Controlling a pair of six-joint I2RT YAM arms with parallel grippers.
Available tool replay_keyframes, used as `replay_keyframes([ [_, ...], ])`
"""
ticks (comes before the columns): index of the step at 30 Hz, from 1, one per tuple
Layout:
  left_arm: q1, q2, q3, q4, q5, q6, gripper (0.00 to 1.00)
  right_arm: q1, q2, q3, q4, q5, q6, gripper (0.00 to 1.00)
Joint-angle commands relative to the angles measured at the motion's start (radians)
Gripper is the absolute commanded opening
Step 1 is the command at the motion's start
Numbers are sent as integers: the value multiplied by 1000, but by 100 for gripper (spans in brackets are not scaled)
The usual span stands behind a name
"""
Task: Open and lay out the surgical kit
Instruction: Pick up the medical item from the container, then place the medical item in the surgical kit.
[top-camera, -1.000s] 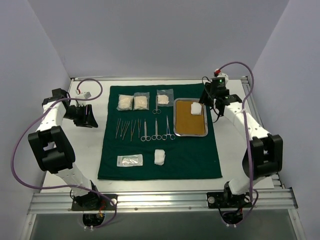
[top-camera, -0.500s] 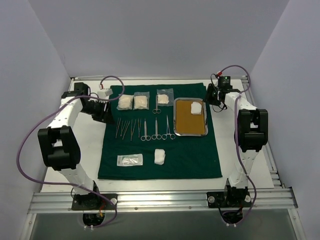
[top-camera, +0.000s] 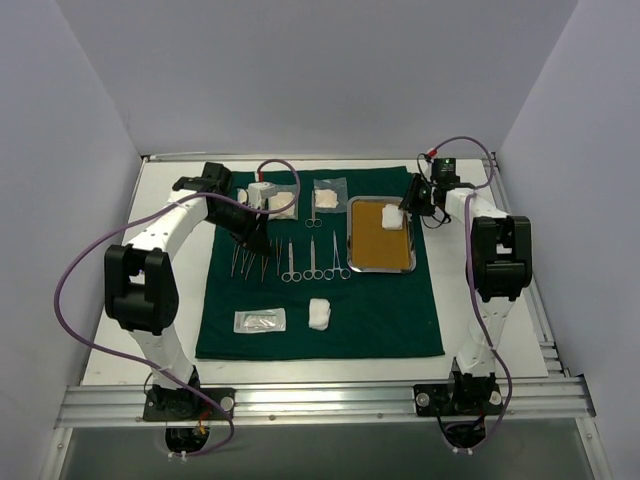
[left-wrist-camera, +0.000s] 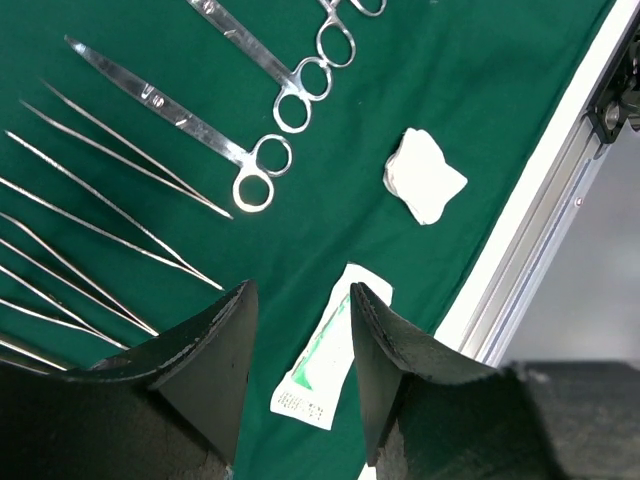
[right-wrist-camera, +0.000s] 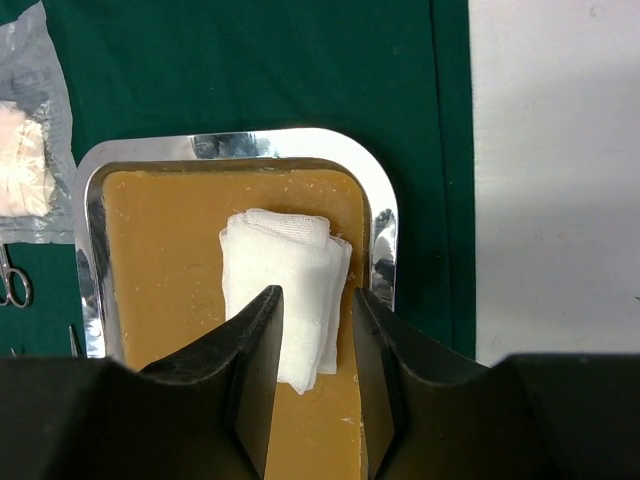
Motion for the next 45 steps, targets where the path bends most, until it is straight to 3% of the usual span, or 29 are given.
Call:
replay_keyframes([
  [1,3,14,30,9,5,-10,51,1,16,-10,9,-30,-7,30],
  [19,-8,-20,14,22,-31,-16,51,21,85,-25,30,-77,4,29],
  [26,-8,-25,11,22,-38,-16,51,19,52,-27,41,-110,13,9],
  [31,-8,-31,14,20,-43,-16,51,23,-29,-24,41,-114,25,0],
  [39,-5,-34,36,19,-112,-42,51,75,-220,-65,60,-91,65,0],
  [45,27,-40,59,-1,-164,-68,51,212,-474,-218,89,-16,159,0],
])
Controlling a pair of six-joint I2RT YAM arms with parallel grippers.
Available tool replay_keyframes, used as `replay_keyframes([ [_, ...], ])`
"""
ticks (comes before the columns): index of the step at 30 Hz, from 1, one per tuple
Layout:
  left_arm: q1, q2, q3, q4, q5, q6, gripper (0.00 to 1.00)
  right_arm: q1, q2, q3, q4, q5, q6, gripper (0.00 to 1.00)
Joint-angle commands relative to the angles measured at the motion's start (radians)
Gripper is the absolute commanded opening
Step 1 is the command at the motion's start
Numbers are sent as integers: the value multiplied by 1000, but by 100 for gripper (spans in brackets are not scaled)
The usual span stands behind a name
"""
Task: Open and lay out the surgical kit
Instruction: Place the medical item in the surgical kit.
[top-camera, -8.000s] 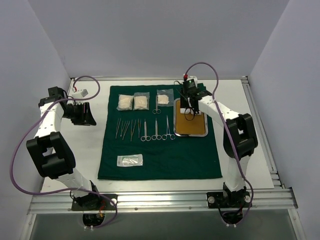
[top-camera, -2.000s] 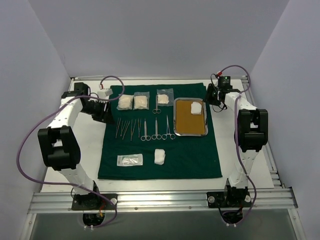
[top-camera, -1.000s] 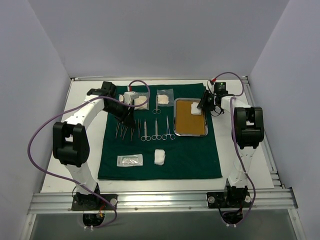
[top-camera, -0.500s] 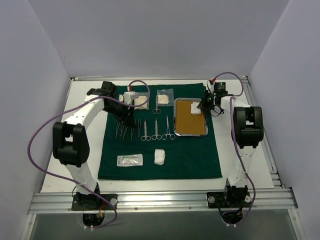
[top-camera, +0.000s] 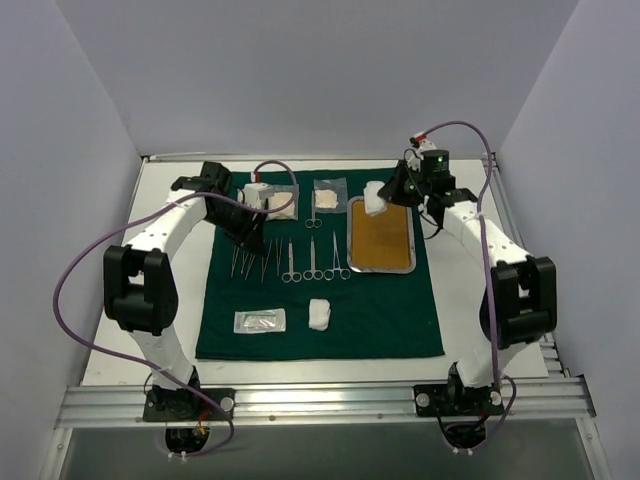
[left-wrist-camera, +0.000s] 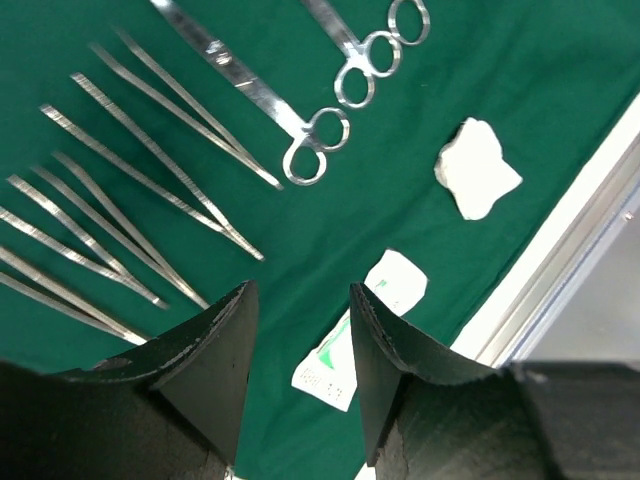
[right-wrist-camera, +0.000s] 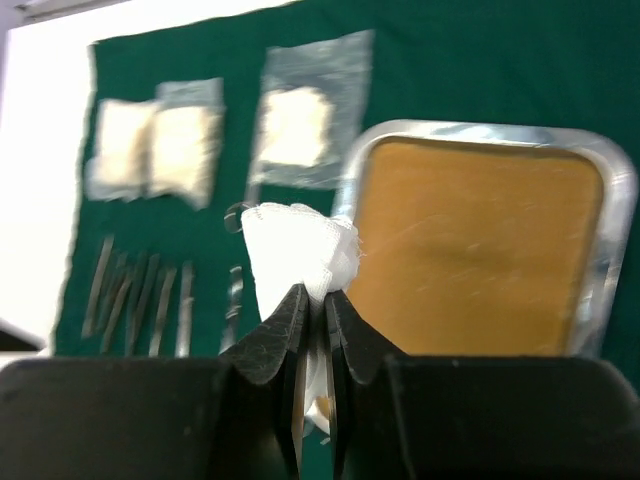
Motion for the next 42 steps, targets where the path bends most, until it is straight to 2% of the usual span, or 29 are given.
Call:
replay_keyframes([
  [1,31,-50,57,-9,-47,-23,50,126,-172,-103,30,50,98,0],
  [4,71,-60,54,-10,-56,-35,50,229,-304,-270,108,66,230,0],
  [5,94,-64,50,-10,-56,-41,50,301,-362,-355,146,70,265,0],
  [7,114,-75,45,-12,-53,-43,50,372,-415,-432,171,89,368,0],
  [8,122,-78,40,-13,-52,-44,50,445,-438,-471,183,122,400,0],
  [11,143,-96,27,-18,-47,-41,50,586,-530,-574,142,212,491,0],
  [15,146,-129,-9,-7,-41,-43,50,686,-642,-740,143,300,614,0],
  [17,148,-142,-16,-4,-38,-44,50,700,-688,-801,186,303,670,0],
  [22,146,-153,-19,-7,-39,-50,50,705,-705,-919,277,328,692,0],
  [31,145,-158,-30,-9,-38,-49,51,625,-604,-979,436,299,660,0],
  [35,146,-153,-29,-10,-39,-47,50,597,-546,-987,458,285,651,0],
  [42,146,-150,-30,-10,-39,-43,50,562,-552,-1013,443,306,649,0],
])
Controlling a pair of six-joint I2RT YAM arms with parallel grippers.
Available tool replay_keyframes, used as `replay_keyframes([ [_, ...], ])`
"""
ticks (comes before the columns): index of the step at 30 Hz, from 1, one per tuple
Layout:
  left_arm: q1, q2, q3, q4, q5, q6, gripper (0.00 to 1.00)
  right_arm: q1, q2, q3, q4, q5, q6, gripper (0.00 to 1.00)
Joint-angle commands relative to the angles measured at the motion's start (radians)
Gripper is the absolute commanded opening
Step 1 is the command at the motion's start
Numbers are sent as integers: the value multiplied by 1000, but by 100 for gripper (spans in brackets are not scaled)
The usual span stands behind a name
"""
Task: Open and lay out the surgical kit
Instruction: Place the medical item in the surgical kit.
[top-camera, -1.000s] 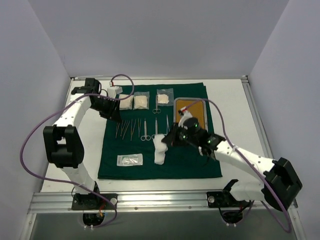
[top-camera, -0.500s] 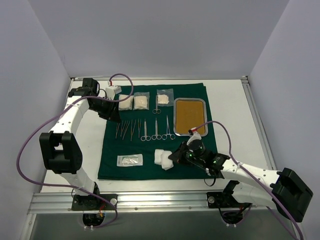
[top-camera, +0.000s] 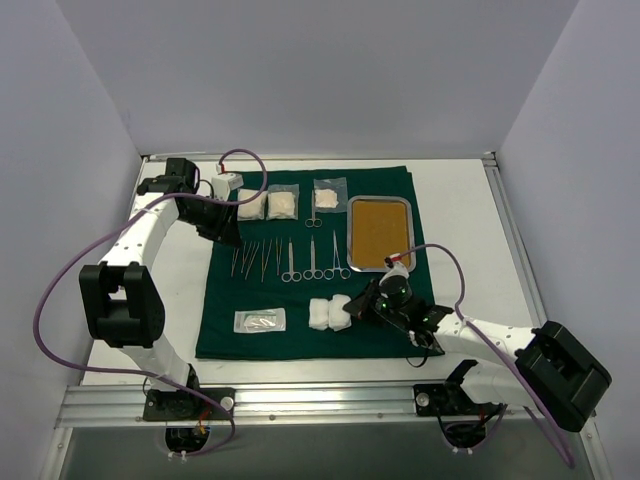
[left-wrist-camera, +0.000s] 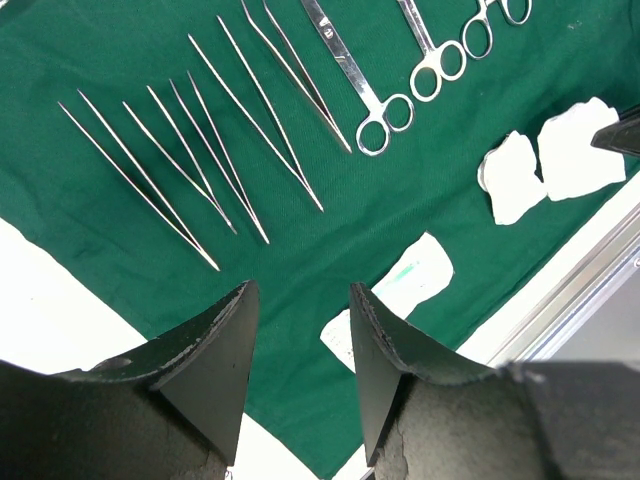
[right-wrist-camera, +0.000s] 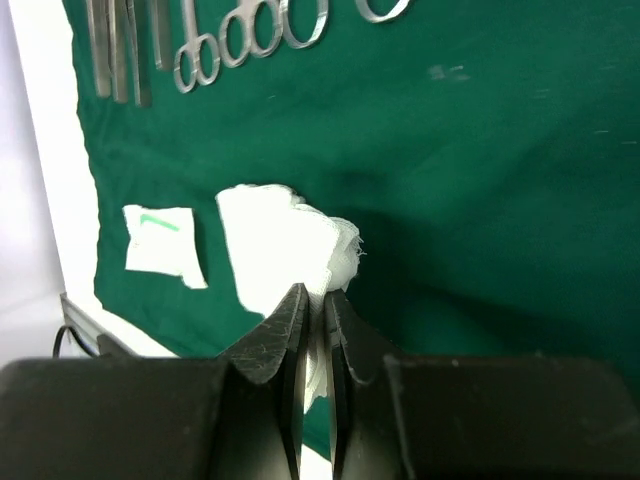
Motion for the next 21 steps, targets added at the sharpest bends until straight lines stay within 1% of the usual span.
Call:
replay_keyframes([
  [1,1,-34,1,-4,16,5,50,-25,-15,-30,26,23,-3,0],
  [13,1,-43,-1,-7,16,8,50,-42,-13,-52,-11,18,-23,0],
  [14,1,-43,-1,-7,16,8,50,-42,-12,-47,-21,20,-29,10],
  [16,1,-43,-1,-8,16,8,50,-42,-12,-27,-63,25,-41,21],
  [17,1,-43,-1,-8,18,7,50,-43,-15,-18,-86,32,-55,30],
  [21,1,-42,-1,-8,15,8,50,-36,-21,48,-201,69,-88,43],
])
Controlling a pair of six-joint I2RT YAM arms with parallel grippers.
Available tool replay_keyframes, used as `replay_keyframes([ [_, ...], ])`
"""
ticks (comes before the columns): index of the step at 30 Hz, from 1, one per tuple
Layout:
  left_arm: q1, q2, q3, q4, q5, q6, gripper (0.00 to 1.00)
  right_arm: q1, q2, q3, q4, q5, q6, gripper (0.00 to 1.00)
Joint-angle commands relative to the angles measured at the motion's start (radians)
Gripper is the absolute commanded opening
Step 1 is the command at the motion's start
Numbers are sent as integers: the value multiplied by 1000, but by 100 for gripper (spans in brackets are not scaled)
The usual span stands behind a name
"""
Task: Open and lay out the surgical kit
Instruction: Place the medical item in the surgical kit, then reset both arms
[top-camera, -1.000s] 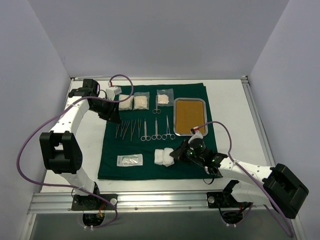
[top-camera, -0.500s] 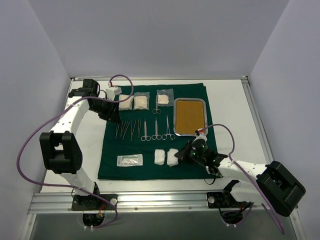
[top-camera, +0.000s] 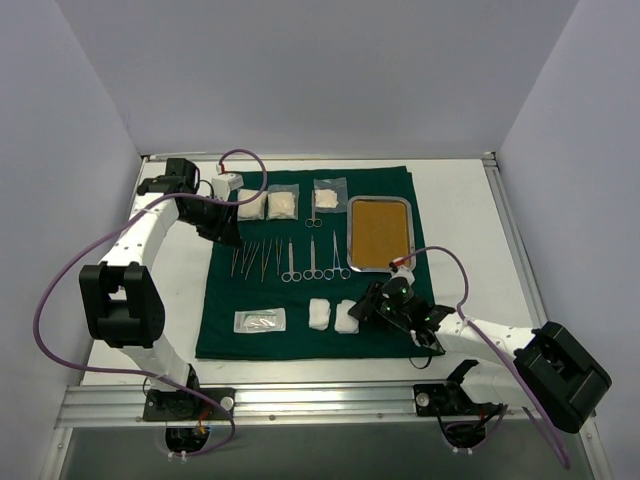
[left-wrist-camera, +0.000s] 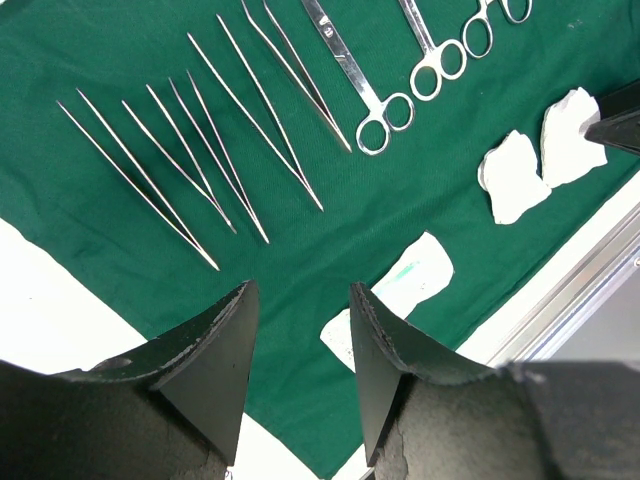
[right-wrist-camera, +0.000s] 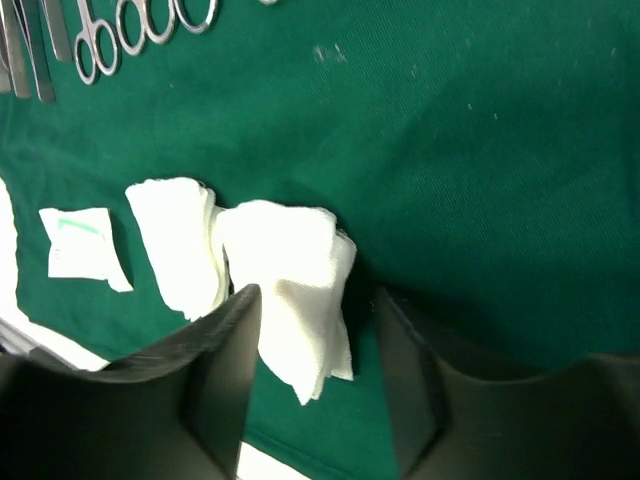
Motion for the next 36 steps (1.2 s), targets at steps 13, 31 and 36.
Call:
replay_keyframes([
  [13,9,-56,24,-17,-20,10,51,-101,-6,582,-622,246,-379,100],
  [31,295,63,104,4,-241,23,51,-855,388,961,-700,39,-670,100],
  [36,413,56,77,73,-309,9,51,-922,359,900,-616,45,-651,100],
])
